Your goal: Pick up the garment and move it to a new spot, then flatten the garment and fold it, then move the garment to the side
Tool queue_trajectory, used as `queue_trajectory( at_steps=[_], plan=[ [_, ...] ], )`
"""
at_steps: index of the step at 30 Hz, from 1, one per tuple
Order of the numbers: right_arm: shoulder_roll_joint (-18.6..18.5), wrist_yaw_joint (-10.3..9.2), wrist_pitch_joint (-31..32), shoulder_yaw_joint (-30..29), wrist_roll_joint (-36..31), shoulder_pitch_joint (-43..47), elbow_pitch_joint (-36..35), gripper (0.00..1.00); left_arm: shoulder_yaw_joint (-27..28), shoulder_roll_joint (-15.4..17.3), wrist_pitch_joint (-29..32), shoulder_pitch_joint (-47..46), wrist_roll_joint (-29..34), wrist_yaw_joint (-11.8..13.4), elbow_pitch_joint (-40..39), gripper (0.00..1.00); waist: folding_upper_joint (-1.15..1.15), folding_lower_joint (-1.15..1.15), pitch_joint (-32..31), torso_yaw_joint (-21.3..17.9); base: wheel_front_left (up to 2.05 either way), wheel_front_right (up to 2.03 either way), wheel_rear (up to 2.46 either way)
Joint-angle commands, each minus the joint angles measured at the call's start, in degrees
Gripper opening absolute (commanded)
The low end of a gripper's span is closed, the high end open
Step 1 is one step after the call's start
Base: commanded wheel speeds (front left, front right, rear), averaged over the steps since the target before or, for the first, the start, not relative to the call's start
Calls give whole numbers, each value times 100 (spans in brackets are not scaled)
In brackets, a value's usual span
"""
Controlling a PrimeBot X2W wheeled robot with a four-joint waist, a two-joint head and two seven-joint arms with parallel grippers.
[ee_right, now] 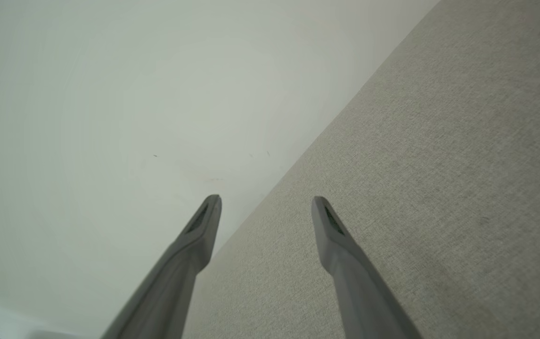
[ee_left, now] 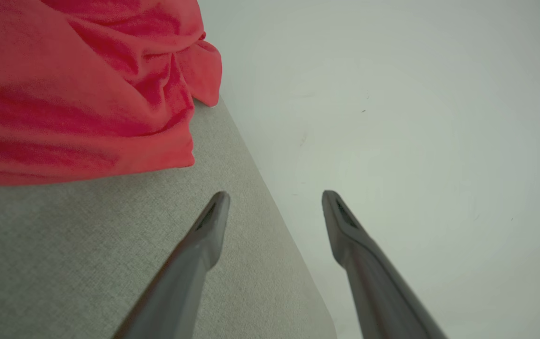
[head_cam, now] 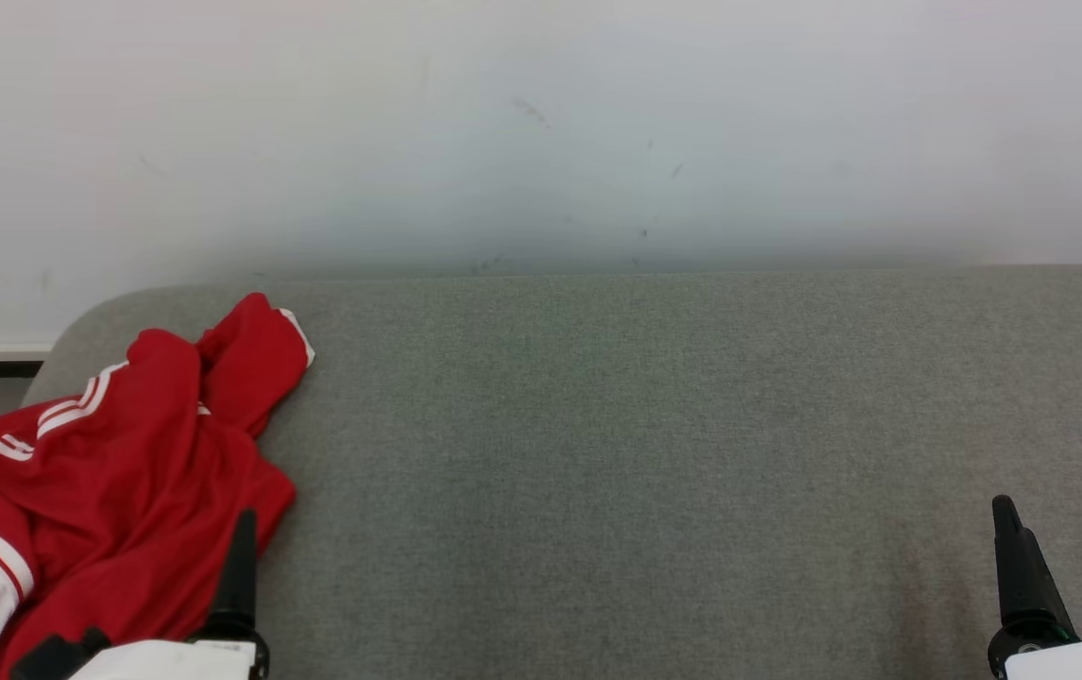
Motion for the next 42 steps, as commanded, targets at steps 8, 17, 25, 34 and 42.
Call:
queue_trajectory(
  at_steps=[8, 17, 25, 34, 42],
  plan=[
    [-118, -4, -215, 134, -878, 6, -170, 100, -54, 45, -221, 28, 1170, 57, -222, 100, 0, 0, -24, -12, 0, 0, 0],
    [-225, -5, -384, 310, -1662, 30, -199, 100, -102, 49, -390, 116, 2269, 104, -173, 100, 0, 0, -48, -19, 0, 0, 0],
    [-305, -5, -526, 428, -2288, -14, -164, 100, -143, 98, -535, 123, 3152, 175, -32, 100, 0, 0, -55, -12, 0, 0, 0],
    [-308, -6, -660, 447, -2889, 56, -66, 100, -299, 175, -660, 200, 3904, 326, -11, 100, 0, 0, -67, -16, 0, 0, 0],
    [-256, -7, -779, 494, -3431, 125, 26, 100, -382, 227, -783, 243, 4403, 400, -22, 100, 0, 0, -69, -28, 0, 0, 0]
  ],
)
